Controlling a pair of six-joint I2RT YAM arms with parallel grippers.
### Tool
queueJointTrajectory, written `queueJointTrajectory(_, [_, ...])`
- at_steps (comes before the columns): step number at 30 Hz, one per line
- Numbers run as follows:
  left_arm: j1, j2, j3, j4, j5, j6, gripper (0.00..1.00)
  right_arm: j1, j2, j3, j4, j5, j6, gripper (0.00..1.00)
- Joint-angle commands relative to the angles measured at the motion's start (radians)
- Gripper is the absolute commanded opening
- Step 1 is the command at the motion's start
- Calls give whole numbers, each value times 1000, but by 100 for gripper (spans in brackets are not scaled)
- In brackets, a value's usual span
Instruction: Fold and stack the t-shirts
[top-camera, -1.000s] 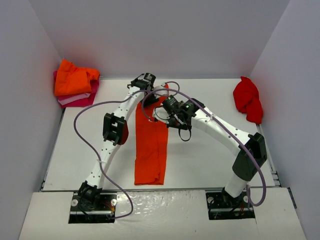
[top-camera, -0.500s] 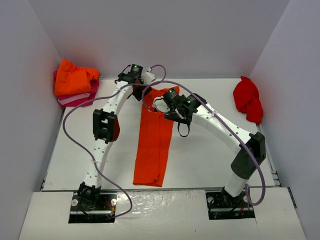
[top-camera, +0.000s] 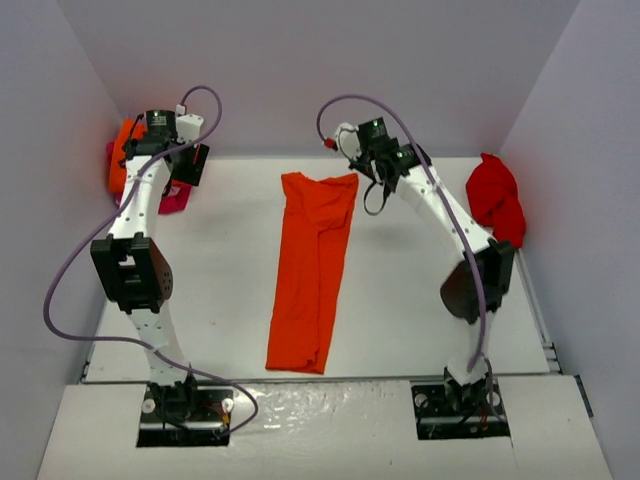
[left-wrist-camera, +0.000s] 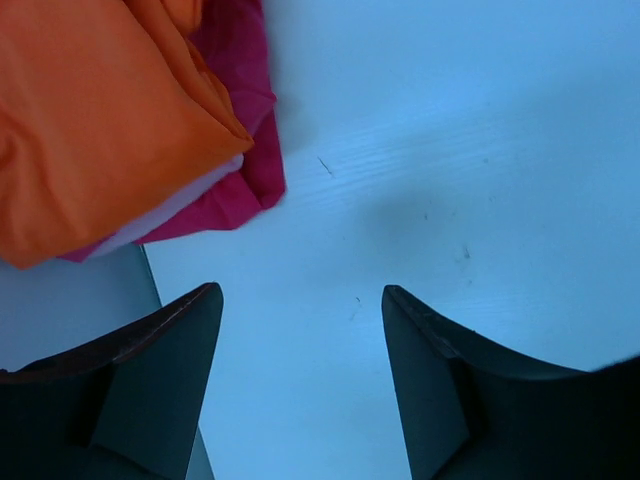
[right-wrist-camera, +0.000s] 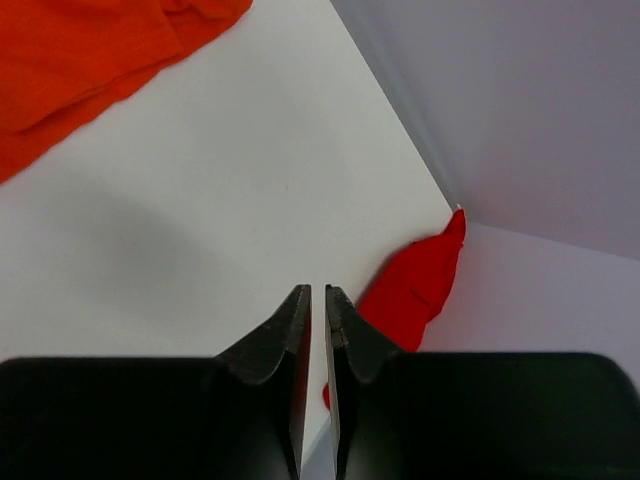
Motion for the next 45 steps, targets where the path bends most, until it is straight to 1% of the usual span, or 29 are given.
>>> queueJointTrajectory(1, [-46, -178, -117, 74, 77, -42, 62, -61, 203, 141, 37, -78, 18, 5])
queueJointTrajectory(4, [-46, -295, -216, 91, 104, -47, 62, -80, 301, 217, 36, -112, 19, 5])
queueJointTrajectory(7, [-46, -377, -279, 97, 125, -40, 63, -85, 331, 256, 36, -169, 37, 6])
queueJointTrajectory(9, [-46, -402, -302, 90, 137, -36, 65, -86, 331, 257, 36, -207, 42, 11])
queueJointTrajectory(11, [-44, -425, -334, 84, 176, -43, 66, -92, 325, 257, 36, -289, 52, 17])
queueJointTrajectory(14, [-42, -446, -379, 105, 235, -53, 67, -115, 324, 273, 39, -439, 80, 34])
queueJointTrajectory(15, [-42, -452, -394, 115, 252, -52, 67, -127, 331, 282, 38, -499, 89, 37])
queueJointTrajectory(18, [-41, -455, -409, 115, 281, -47, 68, -162, 374, 336, 37, -646, 128, 38])
queueJointTrajectory(20, [-42, -451, -401, 86, 285, -36, 68, -178, 411, 381, 38, -703, 152, 42])
queueJointTrajectory(22, [-41, -451, -400, 60, 284, -19, 68, -190, 460, 426, 38, -742, 166, 42])
queueJointTrajectory(25, [-41, -453, -403, 25, 269, 0, 68, -200, 524, 495, 36, -772, 173, 43])
queueJointTrajectory(27, [-39, -464, -425, 23, 259, 7, 68, -204, 549, 532, 40, -797, 171, 48])
queueJointTrajectory(31, [-39, -490, -475, 40, 267, 5, 68, -209, 590, 541, 45, -874, 176, 56])
queueJointTrajectory(33, [-39, -496, -487, 43, 268, 4, 68, -212, 606, 541, 51, -922, 183, 58])
queueJointTrajectory(37, [-39, -488, -489, 33, 265, 1, 68, -212, 642, 544, 70, -948, 198, 58])
queueJointTrajectory(45, [-37, -484, -525, 53, 258, 4, 68, -213, 679, 530, 95, -907, 197, 55])
